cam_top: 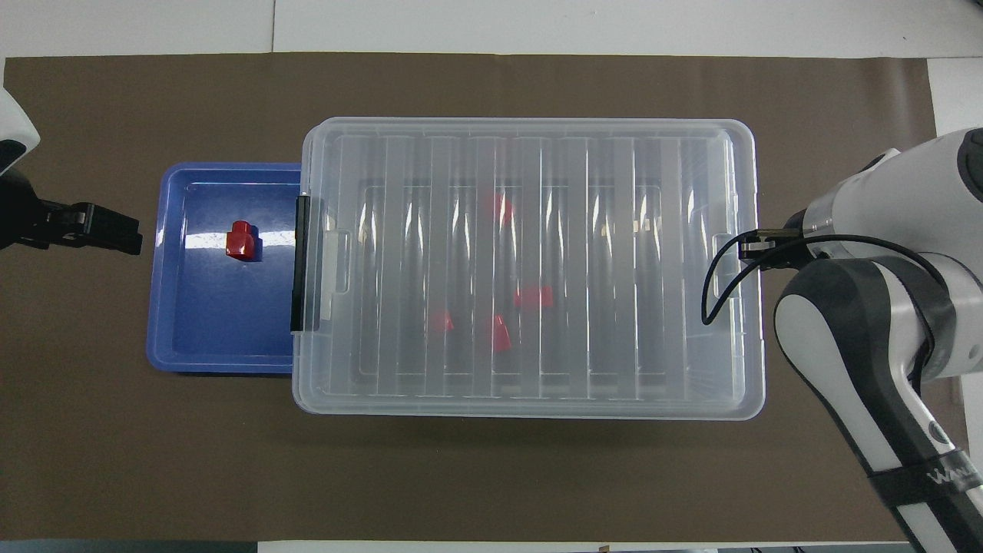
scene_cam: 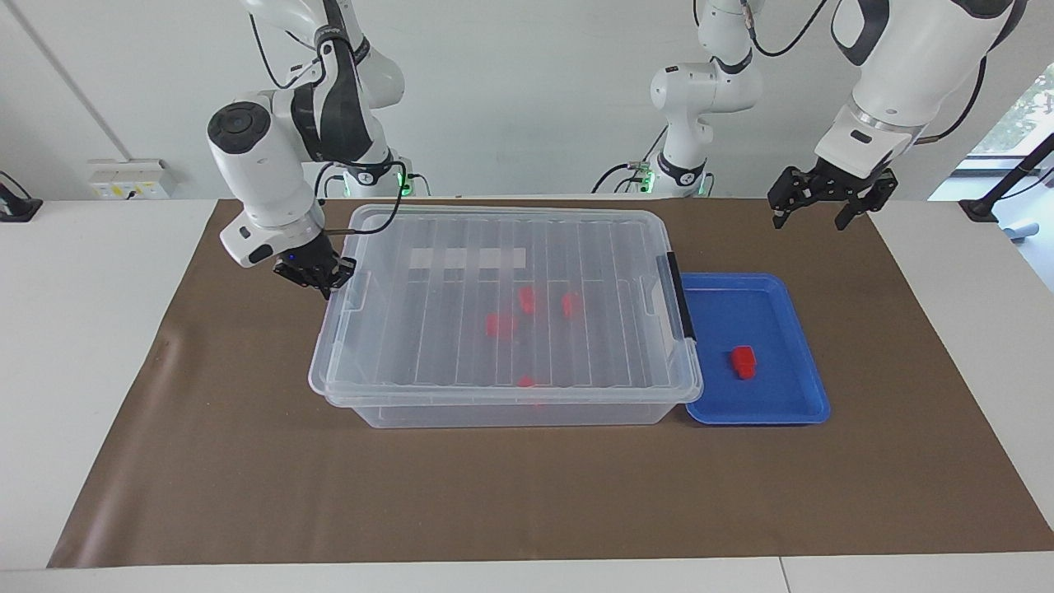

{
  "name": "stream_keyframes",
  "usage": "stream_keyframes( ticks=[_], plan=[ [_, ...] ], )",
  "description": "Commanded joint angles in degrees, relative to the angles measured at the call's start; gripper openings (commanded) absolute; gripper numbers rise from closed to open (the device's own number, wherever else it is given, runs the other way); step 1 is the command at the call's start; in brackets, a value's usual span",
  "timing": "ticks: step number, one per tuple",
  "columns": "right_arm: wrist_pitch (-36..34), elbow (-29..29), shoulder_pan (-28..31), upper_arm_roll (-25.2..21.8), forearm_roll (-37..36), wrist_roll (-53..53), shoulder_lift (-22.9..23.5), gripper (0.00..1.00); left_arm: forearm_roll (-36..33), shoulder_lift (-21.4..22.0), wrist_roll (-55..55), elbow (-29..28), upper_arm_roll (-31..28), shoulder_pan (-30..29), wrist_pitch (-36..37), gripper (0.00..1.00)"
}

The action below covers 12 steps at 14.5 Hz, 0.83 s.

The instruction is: Place red block in blue tray from box

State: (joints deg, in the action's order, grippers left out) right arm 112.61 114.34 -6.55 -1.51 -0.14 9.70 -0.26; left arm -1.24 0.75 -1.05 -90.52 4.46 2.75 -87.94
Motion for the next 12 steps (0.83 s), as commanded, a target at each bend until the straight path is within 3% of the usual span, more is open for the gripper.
stream_keyframes(
  ticks=[1,4,5,6,9,12],
  plan=[
    [-0.89,-0.42,0.31,0.11,-0.04,0.94,-0.8,0.0,1.07,1.19,-0.8,-0.63,-0.41,-0.12,-0.48,1.0],
    [-10.36,-8.93,1.62,-0.07,0.31,0.67,0.43,0.0,2.82,1.36,-1.67,-0.45,-1.56,0.23,0.05,1.0],
    [-12.83,-10.44,2.58,-0.07,0.83,-0.02,0.26,0.3,2.91,1.45,-1.76,-0.36,-2.25,0.5,0.05,1.0],
    [-14.16,-10.89,3.2,-0.16,0.93,-0.99,-0.53,0.99,3.0,1.45,-1.94,-0.1,-3.22,0.58,0.13,1.0],
    [-18.9,-12.81,4.17,-0.68,0.67,-5.12,-4.31,1.0,2.91,1.63,-3.96,-0.09,-4.02,0.67,0.4,1.0],
    [-26.9,-21.77,6.1,-0.68,-0.13,-5.22,-1.34,1.0,2.39,1.63,-3.87,-0.01,-3.58,0.59,0.75,1.0]
  ],
)
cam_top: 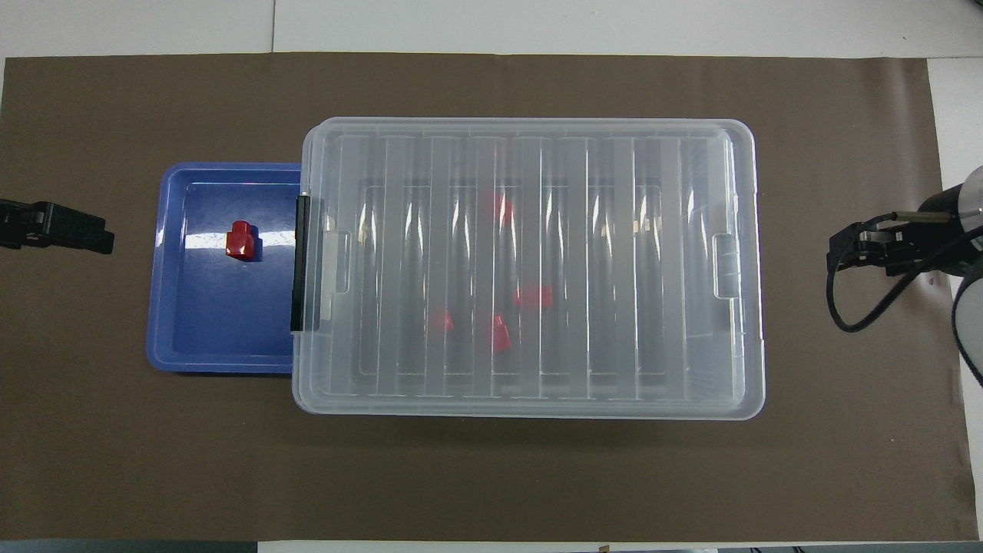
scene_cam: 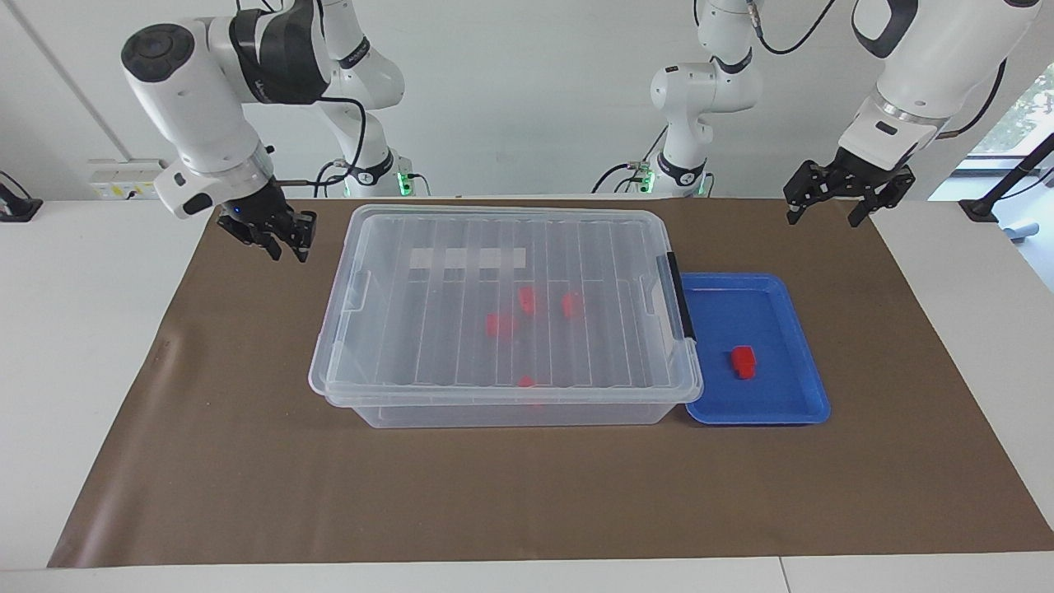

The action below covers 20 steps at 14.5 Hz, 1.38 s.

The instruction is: Place red block in blue tray from box

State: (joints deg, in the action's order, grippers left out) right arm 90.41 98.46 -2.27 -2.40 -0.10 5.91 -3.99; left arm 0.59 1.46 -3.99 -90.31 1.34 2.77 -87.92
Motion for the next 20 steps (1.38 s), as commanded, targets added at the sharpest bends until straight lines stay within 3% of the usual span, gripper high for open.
stream_keyframes(
  ticks=[1,5,11,20],
  plan=[
    [-5.67,-6.78,2.35,0.2,-0.25,-1.43,2.67,1.0,0.47,0.91,-0.93,-0.22,-0.55,0.57,0.99,1.0],
    [-3.41,-6.09,4.64,0.64,-0.6,-1.87,2.85,1.0,0.29,0.12,-0.93,3.29,-0.63,0.39,5.2,1.0],
    [-2.08,-6.17,4.56,0.64,-0.6,-1.87,2.94,1.0,0.82,0.74,-1.37,2.59,-0.02,0.48,7.32,1.0],
    [-1.47,-6.26,4.29,0.73,-0.51,-1.96,2.94,1.0,0.91,1.0,-1.11,1.98,-0.02,0.48,5.48,1.0]
  ],
)
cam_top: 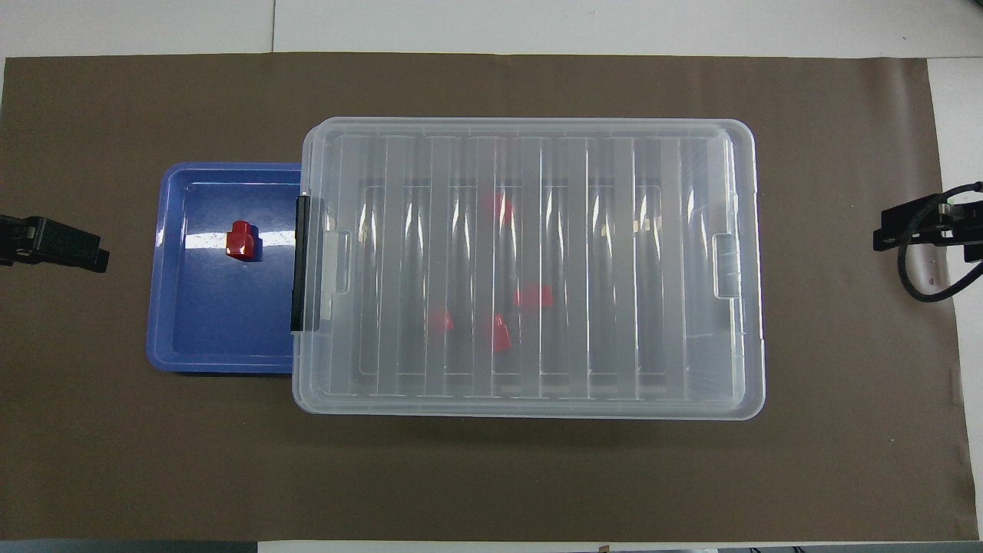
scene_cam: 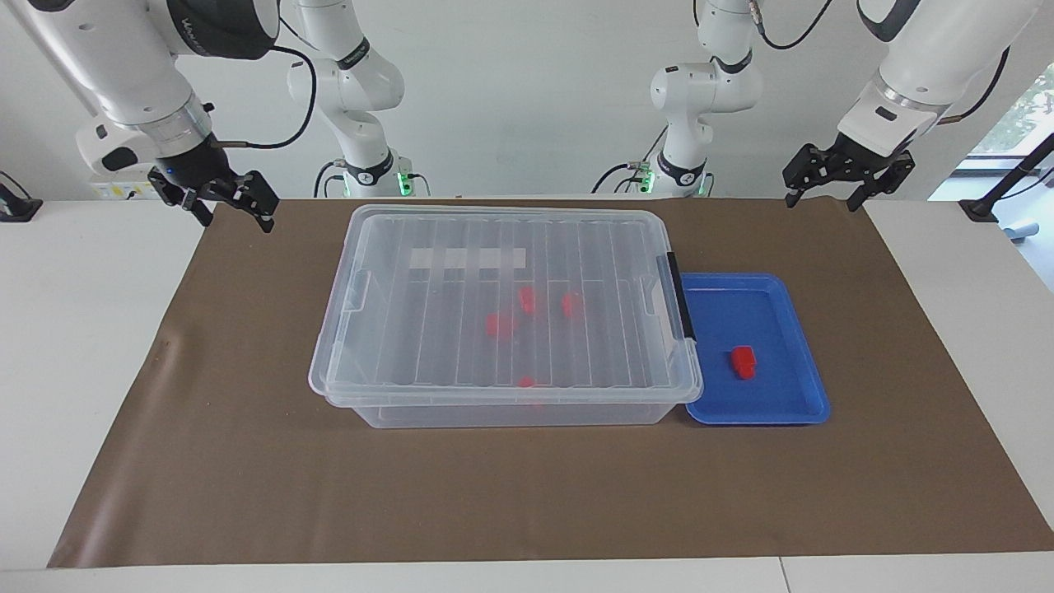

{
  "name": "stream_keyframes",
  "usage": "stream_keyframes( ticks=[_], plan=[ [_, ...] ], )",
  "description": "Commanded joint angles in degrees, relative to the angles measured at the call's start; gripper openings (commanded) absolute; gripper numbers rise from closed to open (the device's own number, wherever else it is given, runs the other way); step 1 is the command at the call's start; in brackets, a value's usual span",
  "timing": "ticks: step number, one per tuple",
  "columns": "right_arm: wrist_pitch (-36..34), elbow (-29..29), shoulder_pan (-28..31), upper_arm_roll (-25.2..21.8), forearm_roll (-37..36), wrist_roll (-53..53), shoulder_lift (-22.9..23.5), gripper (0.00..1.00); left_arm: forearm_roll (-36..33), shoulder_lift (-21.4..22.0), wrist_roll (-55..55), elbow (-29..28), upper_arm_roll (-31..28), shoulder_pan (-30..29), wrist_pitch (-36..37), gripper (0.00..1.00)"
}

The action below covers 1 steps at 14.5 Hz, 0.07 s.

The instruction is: Place red block in blue tray from box

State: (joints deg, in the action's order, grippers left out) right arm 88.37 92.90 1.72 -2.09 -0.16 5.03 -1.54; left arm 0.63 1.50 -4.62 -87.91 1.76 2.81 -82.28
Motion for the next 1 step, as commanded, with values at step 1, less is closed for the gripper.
stream_keyframes(
  ticks=[1],
  plan=[
    [0.58,-0.7,0.22,0.42,-0.45,-1.08,0.49,1.0,0.87,0.96,-0.48,-0.68,-0.44,0.44,-0.42,1.0]
  ],
)
